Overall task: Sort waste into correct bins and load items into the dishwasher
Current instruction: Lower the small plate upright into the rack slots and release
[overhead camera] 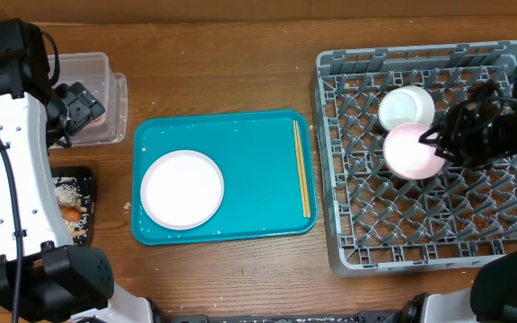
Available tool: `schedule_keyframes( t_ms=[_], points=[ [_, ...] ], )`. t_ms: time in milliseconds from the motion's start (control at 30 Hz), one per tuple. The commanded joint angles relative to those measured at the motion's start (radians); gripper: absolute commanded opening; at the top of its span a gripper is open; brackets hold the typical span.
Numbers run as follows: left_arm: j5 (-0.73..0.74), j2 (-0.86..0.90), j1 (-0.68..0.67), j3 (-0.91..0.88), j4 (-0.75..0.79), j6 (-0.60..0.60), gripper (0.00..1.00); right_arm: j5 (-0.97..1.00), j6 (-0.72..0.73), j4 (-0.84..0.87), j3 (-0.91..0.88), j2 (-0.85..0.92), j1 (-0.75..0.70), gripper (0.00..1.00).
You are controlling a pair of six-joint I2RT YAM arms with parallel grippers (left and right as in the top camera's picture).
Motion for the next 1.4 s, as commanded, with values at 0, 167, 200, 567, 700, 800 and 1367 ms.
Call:
schedule_keyframes(
  t_ms=[0,167,200,567,700,800,1367],
  points=[
    [-0.003,-0.016,0.001,0.014,-0.002,0.004,1.0,0.131,0.039,0.018,0.021,-0.01,0.091,0.52],
    [-0.003,-0.016,0.001,0.014,-0.002,0.004,1.0,0.35,0.206,0.058,0.019,-0.007,0.24,0.5],
    [-0.003,-0.016,0.001,0.014,-0.002,0.004,1.0,0.36,0.214,0.066,0.019,-0.007,0.262,0.5],
    [-0.003,-0.016,0.001,0.014,-0.002,0.003,1.0,0.562,0.39,0.133,0.019,0.032,0.443,0.47],
    [-0.003,-0.016,0.001,0.014,-0.002,0.004,1.0,0.591,0.415,0.161,0.019,0.09,0.451,0.47],
    [-0.003,-0.016,0.001,0.014,-0.002,0.004,1.0,0.594,0.434,0.182,0.019,0.134,0.451,0.46],
    [-0.003,-0.016,0.001,0.014,-0.002,0.004,1.0,0.594,0.455,0.209,0.019,0.159,0.451,0.04]
  ],
)
